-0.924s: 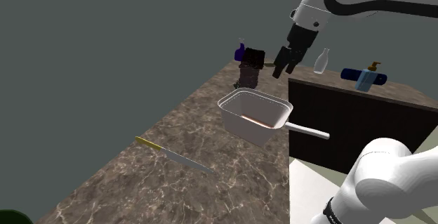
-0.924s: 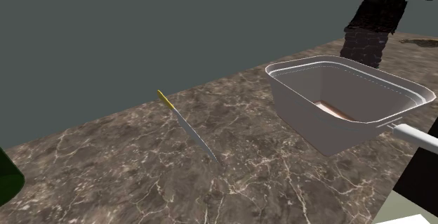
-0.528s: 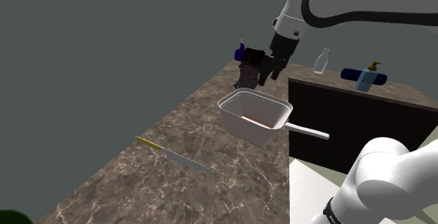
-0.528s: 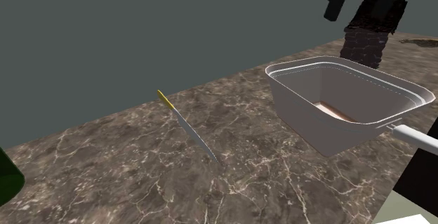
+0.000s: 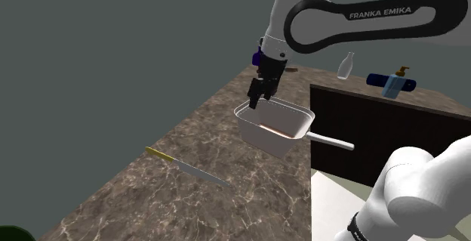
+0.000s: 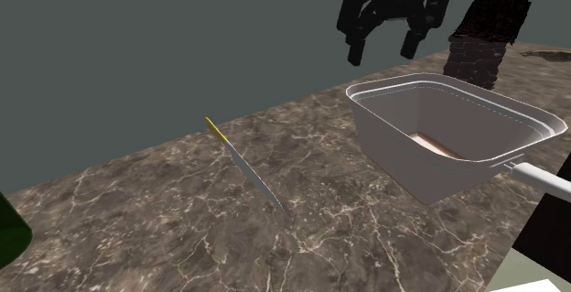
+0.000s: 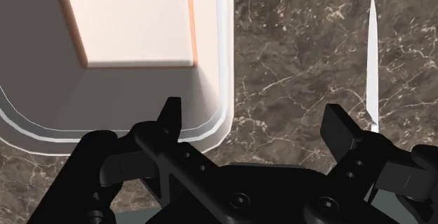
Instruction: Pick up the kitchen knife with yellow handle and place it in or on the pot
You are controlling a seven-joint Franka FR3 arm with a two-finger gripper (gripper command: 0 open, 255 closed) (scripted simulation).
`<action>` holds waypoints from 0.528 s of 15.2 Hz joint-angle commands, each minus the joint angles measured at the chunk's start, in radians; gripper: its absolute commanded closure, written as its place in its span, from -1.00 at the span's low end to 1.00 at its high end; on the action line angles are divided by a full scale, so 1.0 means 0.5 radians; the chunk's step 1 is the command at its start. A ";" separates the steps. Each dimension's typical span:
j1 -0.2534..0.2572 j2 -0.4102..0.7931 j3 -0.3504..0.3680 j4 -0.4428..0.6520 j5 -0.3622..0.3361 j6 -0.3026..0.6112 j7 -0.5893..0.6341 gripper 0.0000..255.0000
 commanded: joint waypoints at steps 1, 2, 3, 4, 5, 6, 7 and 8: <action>0.027 0.124 0.039 0.032 0.008 0.075 0.009 -1.00; 0.041 0.181 0.060 0.047 0.011 0.108 0.016 -1.00; 0.055 0.239 0.081 0.063 0.013 0.141 0.024 -1.00; 0.068 0.297 0.102 0.080 0.014 0.173 0.032 -1.00; 0.081 0.356 0.123 0.100 0.013 0.203 0.041 -1.00; 0.094 0.416 0.144 0.121 0.012 0.233 0.050 -1.00; 0.106 0.477 0.165 0.144 0.009 0.261 0.059 -1.00; 0.119 0.538 0.186 0.168 0.004 0.288 0.069 -1.00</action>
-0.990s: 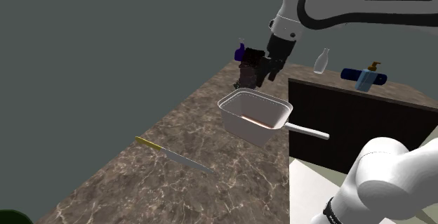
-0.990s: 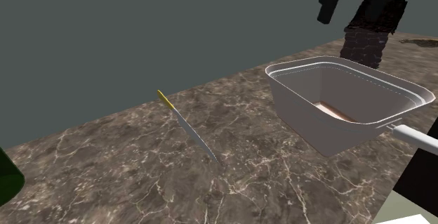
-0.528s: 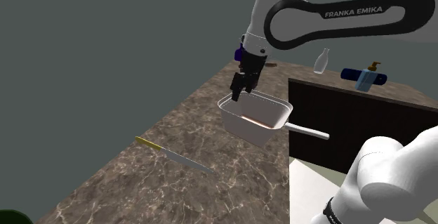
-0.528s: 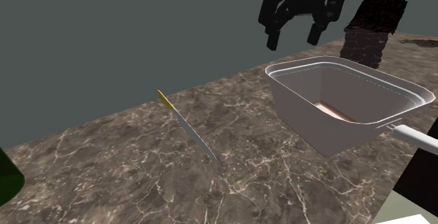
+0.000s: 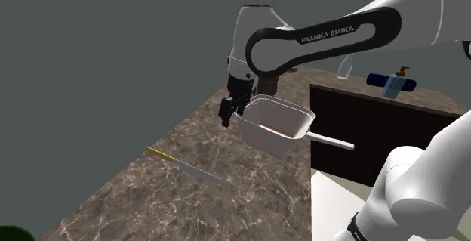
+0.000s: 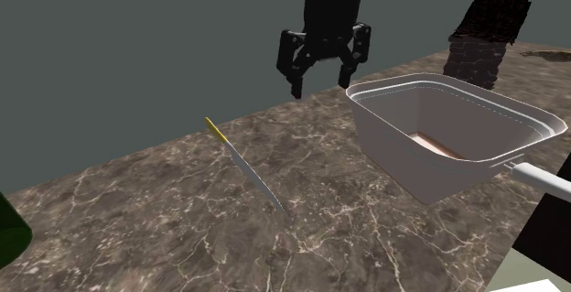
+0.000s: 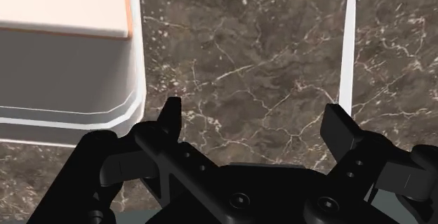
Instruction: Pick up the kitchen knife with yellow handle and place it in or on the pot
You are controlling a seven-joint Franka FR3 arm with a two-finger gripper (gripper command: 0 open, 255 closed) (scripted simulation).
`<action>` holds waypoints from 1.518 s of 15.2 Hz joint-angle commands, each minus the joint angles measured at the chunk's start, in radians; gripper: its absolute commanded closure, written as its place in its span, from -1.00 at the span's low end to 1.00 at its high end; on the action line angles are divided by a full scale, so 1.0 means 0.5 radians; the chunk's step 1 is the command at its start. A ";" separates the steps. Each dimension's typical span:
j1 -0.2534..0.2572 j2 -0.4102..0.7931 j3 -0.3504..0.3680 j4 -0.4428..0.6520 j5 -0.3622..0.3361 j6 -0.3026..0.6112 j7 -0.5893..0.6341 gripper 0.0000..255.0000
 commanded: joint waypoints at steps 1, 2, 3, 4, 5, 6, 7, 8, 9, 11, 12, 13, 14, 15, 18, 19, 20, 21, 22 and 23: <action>0.025 0.125 0.040 0.061 -0.009 0.045 0.018 -1.00; 0.038 0.188 0.060 0.089 -0.017 0.070 0.029 -1.00; 0.051 0.250 0.079 0.118 -0.026 0.093 0.040 -1.00; 0.064 0.314 0.098 0.149 -0.036 0.115 0.052 -1.00; 0.077 0.378 0.117 0.182 -0.048 0.136 0.064 -1.00; 0.090 0.442 0.134 0.216 -0.062 0.155 0.077 -1.00; 0.105 0.506 0.151 0.252 -0.077 0.172 0.090 -1.00; 0.120 0.572 0.167 0.290 -0.093 0.189 0.104 -1.00; 0.135 0.637 0.181 0.329 -0.110 0.203 0.117 -1.00; 0.169 0.769 0.208 0.412 -0.148 0.228 0.144 -1.00; 0.188 0.835 0.220 0.456 -0.167 0.238 0.158 -1.00; 0.207 0.902 0.230 0.502 -0.188 0.246 0.171 -1.00; 0.228 0.968 0.239 0.550 -0.209 0.253 0.184 -1.00; 0.239 1.003 0.243 0.575 -0.219 0.256 0.190 -1.00; 0.244 1.045 0.237 0.545 -0.235 0.326 0.201 -1.00; 0.246 1.059 0.235 0.536 -0.241 0.349 0.205 -1.00; 0.247 1.074 0.233 0.528 -0.247 0.371 0.209 -1.00; 0.249 1.090 0.231 0.520 -0.253 0.394 0.213 -1.00; 0.251 1.105 0.228 0.512 -0.260 0.417 0.217 -1.00; 0.252 1.115 0.227 0.508 -0.263 0.430 0.220 -1.00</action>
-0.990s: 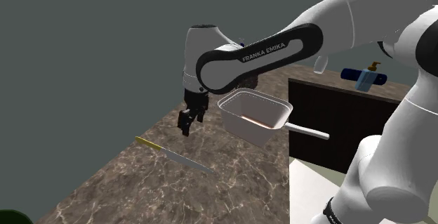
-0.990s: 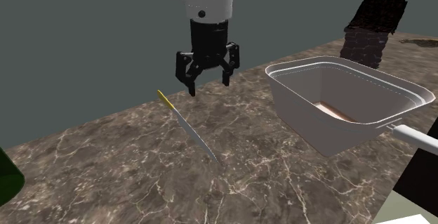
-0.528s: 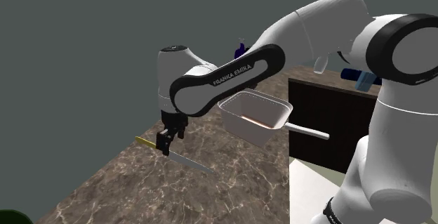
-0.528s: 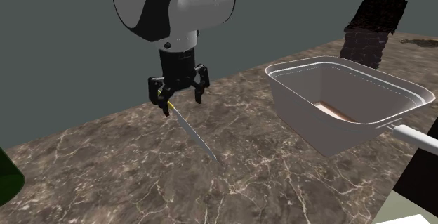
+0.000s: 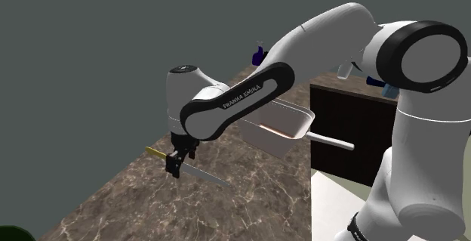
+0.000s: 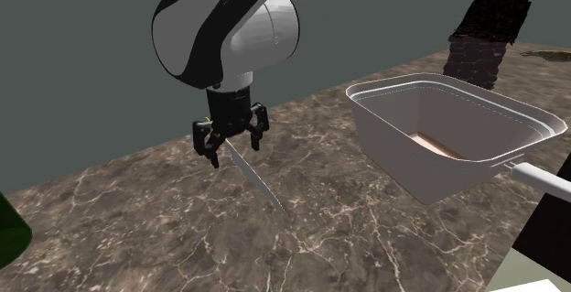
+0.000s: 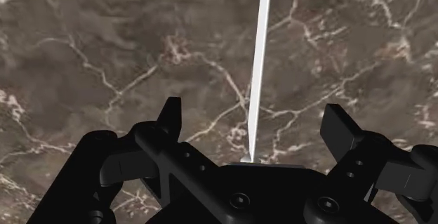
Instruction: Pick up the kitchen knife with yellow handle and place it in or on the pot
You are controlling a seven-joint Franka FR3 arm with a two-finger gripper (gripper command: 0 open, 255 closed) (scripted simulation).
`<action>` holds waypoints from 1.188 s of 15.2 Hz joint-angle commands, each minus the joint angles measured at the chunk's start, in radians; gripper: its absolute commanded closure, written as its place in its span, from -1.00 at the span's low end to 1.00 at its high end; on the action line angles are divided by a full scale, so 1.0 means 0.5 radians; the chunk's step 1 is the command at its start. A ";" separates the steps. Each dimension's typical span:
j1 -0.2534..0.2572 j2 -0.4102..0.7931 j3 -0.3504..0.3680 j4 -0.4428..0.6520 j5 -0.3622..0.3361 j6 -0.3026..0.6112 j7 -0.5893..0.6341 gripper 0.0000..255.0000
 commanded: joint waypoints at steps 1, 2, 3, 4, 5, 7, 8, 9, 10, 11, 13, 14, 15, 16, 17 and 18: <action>0.003 0.013 -0.001 -0.003 -0.005 0.016 0.005 -1.00; 0.003 0.014 -0.001 -0.003 -0.005 0.016 0.005 -1.00; 0.003 0.014 -0.001 -0.003 -0.005 0.016 0.005 -1.00; 0.003 0.014 -0.001 -0.002 -0.005 0.016 0.005 -1.00; 0.003 0.014 -0.001 -0.002 -0.005 0.016 0.005 -1.00; 0.003 0.014 -0.001 -0.002 -0.005 0.016 0.005 -1.00; 0.003 0.014 -0.001 -0.002 -0.005 0.016 0.005 1.00; 0.003 0.014 -0.001 -0.002 -0.005 0.016 0.005 1.00; 0.003 0.014 -0.001 -0.002 -0.005 0.016 0.005 1.00; 0.003 0.014 -0.001 -0.002 -0.005 0.016 0.005 1.00; 0.003 0.014 -0.001 -0.002 -0.005 0.016 0.005 1.00; 0.003 0.014 -0.001 -0.002 -0.005 0.016 0.005 1.00; 0.003 0.014 -0.001 -0.002 -0.005 0.016 0.005 1.00; 0.003 0.013 -0.001 -0.002 -0.005 0.016 0.005 1.00; 0.003 0.014 -0.001 -0.002 -0.005 0.016 0.005 1.00; 0.001 -0.002 0.001 0.006 0.001 -0.007 0.001 1.00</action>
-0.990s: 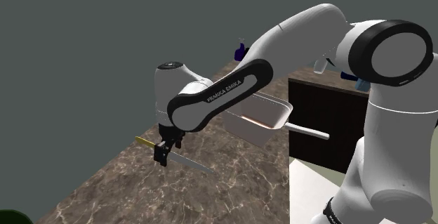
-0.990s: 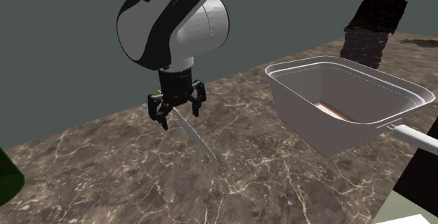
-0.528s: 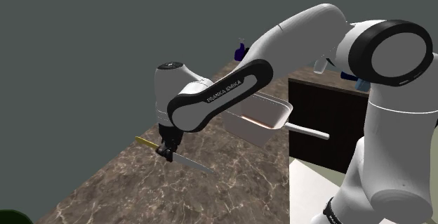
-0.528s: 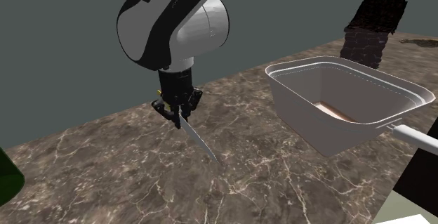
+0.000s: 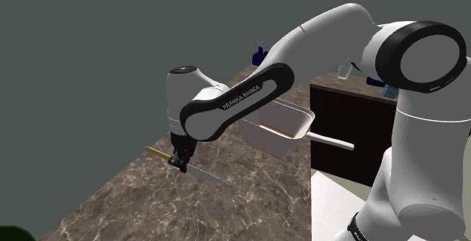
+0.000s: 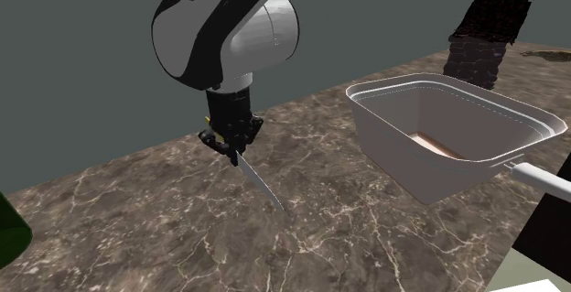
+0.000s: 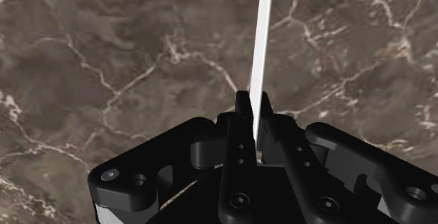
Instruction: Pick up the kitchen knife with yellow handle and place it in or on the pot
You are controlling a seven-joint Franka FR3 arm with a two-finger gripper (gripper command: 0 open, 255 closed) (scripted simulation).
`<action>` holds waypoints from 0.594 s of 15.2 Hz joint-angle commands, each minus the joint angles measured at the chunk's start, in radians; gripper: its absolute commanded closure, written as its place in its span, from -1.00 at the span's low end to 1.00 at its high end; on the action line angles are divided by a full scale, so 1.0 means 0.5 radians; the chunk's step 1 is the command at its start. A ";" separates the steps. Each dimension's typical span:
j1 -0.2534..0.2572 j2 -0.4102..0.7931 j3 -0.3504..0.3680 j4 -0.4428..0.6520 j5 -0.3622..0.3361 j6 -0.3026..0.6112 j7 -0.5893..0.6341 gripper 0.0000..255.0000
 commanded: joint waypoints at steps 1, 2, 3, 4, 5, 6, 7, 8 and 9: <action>-0.002 -0.024 0.004 0.013 0.010 -0.036 -0.006 1.00; -0.004 -0.038 0.006 0.022 0.015 -0.059 -0.010 1.00; -0.005 -0.052 0.008 0.032 0.021 -0.082 -0.013 1.00; -0.007 -0.066 0.010 0.042 0.027 -0.106 -0.017 1.00; -0.008 -0.080 0.011 0.052 0.032 -0.129 -0.021 1.00; -0.009 -0.093 0.013 0.063 0.037 -0.153 -0.024 1.00; -0.011 -0.106 0.014 0.074 0.043 -0.176 -0.028 1.00; -0.012 -0.118 0.016 0.086 0.048 -0.200 -0.031 1.00; -0.013 -0.131 0.017 0.098 0.052 -0.224 -0.034 1.00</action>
